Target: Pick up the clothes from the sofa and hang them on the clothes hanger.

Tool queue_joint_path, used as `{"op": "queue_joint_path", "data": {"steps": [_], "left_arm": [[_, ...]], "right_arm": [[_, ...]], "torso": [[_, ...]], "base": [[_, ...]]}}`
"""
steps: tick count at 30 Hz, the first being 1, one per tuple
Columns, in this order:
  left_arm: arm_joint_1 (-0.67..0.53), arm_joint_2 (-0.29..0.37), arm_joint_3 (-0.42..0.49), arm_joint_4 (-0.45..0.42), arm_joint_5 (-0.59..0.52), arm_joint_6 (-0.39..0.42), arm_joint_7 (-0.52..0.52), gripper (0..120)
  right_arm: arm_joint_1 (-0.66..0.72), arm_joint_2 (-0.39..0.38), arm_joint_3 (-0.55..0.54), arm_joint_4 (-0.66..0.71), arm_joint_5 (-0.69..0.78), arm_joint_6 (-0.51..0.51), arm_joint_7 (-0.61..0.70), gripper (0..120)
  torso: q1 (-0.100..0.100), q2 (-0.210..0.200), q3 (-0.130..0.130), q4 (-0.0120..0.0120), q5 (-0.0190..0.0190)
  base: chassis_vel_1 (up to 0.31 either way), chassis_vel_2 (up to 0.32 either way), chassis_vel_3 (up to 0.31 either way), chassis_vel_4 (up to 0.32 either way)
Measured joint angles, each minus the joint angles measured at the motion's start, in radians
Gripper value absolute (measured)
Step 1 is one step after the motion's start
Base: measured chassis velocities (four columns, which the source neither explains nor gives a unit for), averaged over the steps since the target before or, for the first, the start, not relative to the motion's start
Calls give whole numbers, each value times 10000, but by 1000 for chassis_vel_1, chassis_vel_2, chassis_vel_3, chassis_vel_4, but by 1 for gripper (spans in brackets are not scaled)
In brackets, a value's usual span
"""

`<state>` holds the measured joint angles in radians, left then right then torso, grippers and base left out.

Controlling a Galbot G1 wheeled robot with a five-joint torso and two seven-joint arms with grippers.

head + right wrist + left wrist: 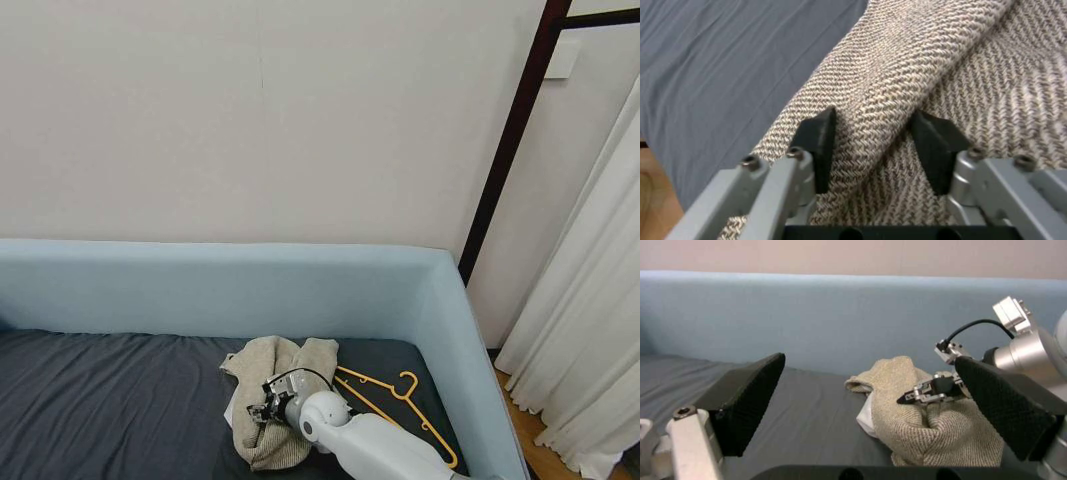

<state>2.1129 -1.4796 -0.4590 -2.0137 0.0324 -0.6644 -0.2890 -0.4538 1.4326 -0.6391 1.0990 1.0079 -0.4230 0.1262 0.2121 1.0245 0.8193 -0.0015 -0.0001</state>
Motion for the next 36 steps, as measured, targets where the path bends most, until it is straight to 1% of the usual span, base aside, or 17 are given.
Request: {"op": "queue_joint_path", "data": {"steps": [2,3,4,5,8,9,11,17,20,22,23,28,29,32,33,34,36], "left_arm": [[-17,-8,1,2,-5,2,-5,100],[-17,-8,1,2,-5,2,-5,100],[-21,-19,2,9,-9,4,-9,100],[-24,-29,5,15,-10,10,-15,100],[-26,-61,15,19,-6,26,-20,100],[-26,-61,15,19,-6,26,-20,100],[-25,-82,17,19,-3,28,-26,100],[-41,-102,17,56,1,28,-57,100],[-71,-103,17,58,0,29,-66,100],[-122,-86,12,64,-2,28,-69,100],[-122,-86,12,64,-2,28,-69,100],[-273,-42,65,89,-50,29,-91,100],[-273,-42,65,89,-50,29,-91,100],[-368,-42,108,104,-76,35,-95,100],[-383,-44,113,103,-85,36,-97,100],[-383,-44,113,103,-85,36,-97,100],[-419,-51,123,103,-116,37,-99,100]], "right_arm": [[-1,-58,-23,45,10,10,0,30],[-1,-58,-23,45,10,10,0,30],[-4,-85,-41,77,11,24,-1,23],[-7,-95,-46,106,14,37,-4,20],[-11,-109,-70,176,125,62,0,5],[-11,-109,-70,176,125,62,0,5],[-24,-117,-85,228,155,112,0,0],[-82,-191,-103,360,164,295,20,0],[-107,-418,-19,729,198,360,113,0],[-20,-787,126,1359,366,409,227,0],[-20,-787,126,1359,366,409,227,0],[906,-2016,256,3216,1022,505,558,0],[906,-2016,256,3216,1022,505,558,0],[1578,-2582,263,4248,1509,519,773,0],[1733,-2698,284,4532,1654,519,847,0],[1733,-2698,284,4532,1654,519,847,0],[2104,-2994,363,5227,2005,519,1026,0]], "torso": [[0,0,0,-1,0],[0,0,0,-1,0],[0,0,0,0,0],[0,0,0,-1,0],[0,0,0,0,0],[0,0,0,0,0],[0,0,0,0,0],[0,0,0,1,0],[0,0,0,2,1],[-1,-1,1,0,2],[-1,-1,1,0,2],[-1,0,0,-2,1],[-1,0,0,-2,1],[-1,-1,0,-1,1],[-1,0,0,-1,1],[-1,0,0,-1,1],[-1,0,0,0,0]], "base": [[0,0,0,0],[0,0,0,0],[0,0,0,0],[0,0,0,0],[0,0,0,0],[0,0,0,0],[0,0,0,0],[0,0,0,0],[0,0,0,0],[0,0,0,0],[0,0,0,0],[0,0,0,0],[0,0,0,0],[0,0,0,0],[0,0,0,0],[0,0,0,0],[0,0,0,0]]}}
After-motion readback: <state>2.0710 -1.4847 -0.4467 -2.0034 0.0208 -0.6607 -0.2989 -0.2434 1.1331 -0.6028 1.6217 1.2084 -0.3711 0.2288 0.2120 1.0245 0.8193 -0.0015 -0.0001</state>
